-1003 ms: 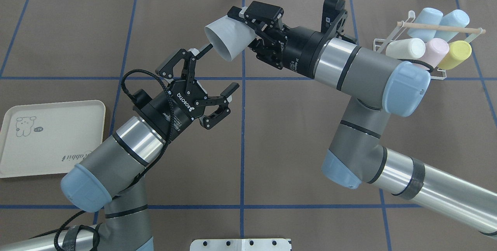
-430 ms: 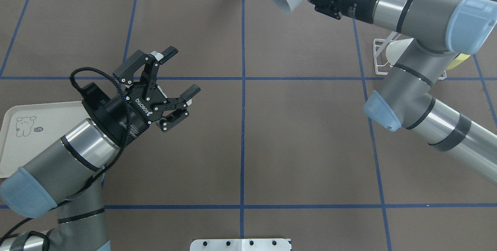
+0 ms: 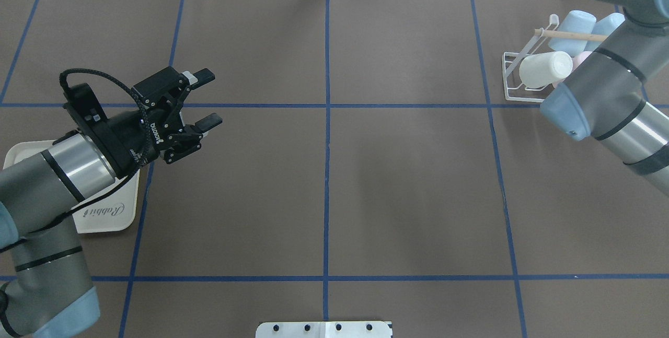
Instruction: Transfer IKEA cup to right arm and place on rack
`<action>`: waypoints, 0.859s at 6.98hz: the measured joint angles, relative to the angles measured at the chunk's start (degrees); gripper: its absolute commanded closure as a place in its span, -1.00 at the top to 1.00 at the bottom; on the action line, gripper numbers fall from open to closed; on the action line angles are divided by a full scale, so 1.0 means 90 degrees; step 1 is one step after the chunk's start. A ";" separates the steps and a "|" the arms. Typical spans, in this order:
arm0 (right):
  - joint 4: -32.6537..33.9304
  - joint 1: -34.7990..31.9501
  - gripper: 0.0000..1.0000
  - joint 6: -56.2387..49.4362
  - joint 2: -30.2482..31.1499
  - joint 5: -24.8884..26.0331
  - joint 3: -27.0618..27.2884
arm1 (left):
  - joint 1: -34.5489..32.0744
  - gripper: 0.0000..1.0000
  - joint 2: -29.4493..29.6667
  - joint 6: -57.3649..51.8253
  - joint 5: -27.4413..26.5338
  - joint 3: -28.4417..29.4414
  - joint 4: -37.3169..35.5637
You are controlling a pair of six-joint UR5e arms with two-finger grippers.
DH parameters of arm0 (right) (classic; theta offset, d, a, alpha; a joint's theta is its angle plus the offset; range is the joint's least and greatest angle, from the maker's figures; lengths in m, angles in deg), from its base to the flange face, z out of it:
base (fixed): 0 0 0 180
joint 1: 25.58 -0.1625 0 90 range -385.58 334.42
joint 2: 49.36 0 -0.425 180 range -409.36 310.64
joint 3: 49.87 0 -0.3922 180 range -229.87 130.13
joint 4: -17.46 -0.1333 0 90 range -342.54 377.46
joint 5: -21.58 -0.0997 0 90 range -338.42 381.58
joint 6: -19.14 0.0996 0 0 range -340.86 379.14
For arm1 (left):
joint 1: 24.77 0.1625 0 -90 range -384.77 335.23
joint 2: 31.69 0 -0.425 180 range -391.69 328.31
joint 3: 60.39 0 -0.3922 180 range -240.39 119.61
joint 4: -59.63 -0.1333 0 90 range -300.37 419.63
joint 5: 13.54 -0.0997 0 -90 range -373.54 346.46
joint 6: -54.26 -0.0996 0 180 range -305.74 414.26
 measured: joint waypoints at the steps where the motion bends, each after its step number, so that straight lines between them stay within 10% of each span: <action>1: 0.0540 -0.0278 -1.00 -0.1082 0.0122 0.0043 -0.0006 | -0.0288 1.00 -0.0197 -0.0510 0.0420 -0.0183 -0.0703; 6: 0.1035 -0.0599 -1.00 -0.4361 0.0325 0.1095 -0.1052 | -0.1312 1.00 -0.1544 -0.2583 0.1640 -0.1071 -0.2186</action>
